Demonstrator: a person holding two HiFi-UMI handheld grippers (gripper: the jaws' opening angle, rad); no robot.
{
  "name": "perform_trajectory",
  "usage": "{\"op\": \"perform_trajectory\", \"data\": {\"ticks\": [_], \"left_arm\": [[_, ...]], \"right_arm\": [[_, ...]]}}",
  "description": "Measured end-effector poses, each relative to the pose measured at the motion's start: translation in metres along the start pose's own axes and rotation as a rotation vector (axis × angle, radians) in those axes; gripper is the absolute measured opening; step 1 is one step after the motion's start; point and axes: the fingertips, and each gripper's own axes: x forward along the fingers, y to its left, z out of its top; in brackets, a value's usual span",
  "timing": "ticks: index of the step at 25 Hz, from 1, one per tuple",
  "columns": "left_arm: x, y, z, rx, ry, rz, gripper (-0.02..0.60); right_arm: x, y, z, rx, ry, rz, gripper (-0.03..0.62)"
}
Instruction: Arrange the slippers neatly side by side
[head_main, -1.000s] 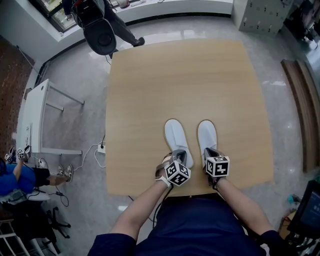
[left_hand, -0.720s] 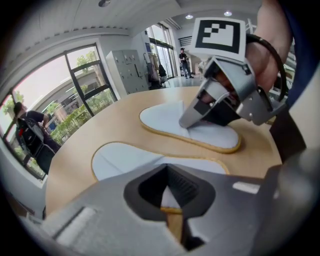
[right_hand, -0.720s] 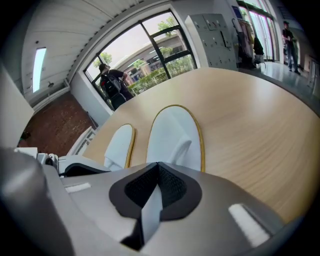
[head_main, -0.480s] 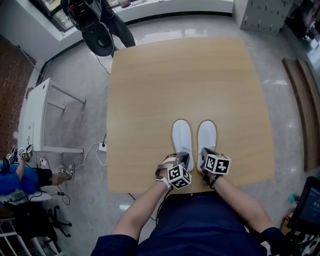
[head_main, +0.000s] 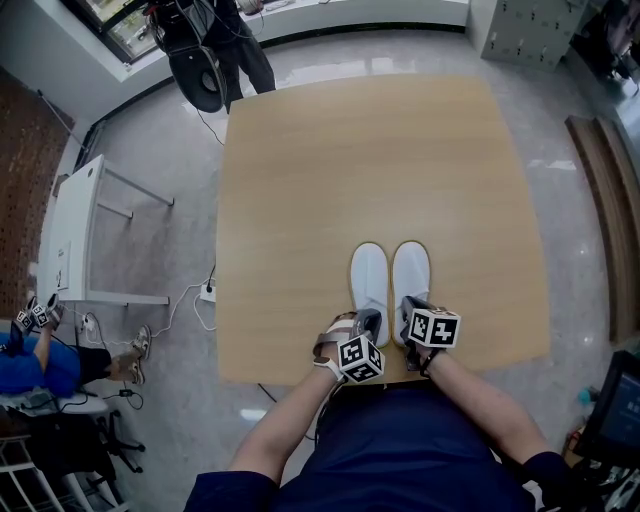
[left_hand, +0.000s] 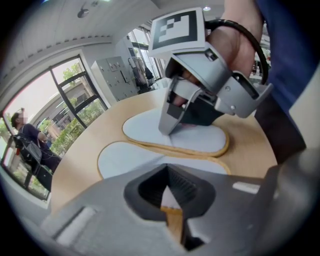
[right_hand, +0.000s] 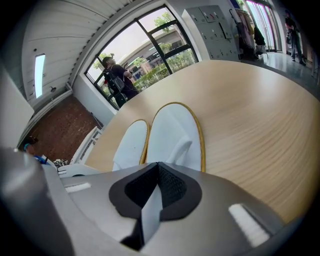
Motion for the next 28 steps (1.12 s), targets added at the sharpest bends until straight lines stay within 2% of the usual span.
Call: {"op": "perform_trajectory", "data": {"ticks": [8,12,15,20,26,28], "left_arm": [[0.004,-0.001,0.003,-0.011,0.000,0.017,0.002],[0.001,0.012,0.004,-0.047,-0.016,0.095,0.003],[-0.009,0.026,0.009,-0.129,-0.046,0.140,0.003],[-0.026,0.036,0.022,-0.271,-0.089,0.134,0.003],[-0.055,0.043,0.044,-0.432,-0.161,0.087,0.003],[-0.064,0.044,0.053,-0.487,-0.188,0.062,0.003]], "right_arm": [[0.000,-0.004,0.001,-0.034,0.003,0.005,0.011],[-0.002,-0.002,0.007,-0.007,-0.016,0.052,0.011],[-0.015,0.005,0.020,0.022,-0.072,0.109,0.011],[-0.037,0.020,0.029,-0.011,-0.099,0.160,0.011],[-0.073,0.040,0.040,-0.189,-0.131,0.218,0.011],[-0.083,0.041,0.046,-0.205,-0.150,0.214,0.011]]}}
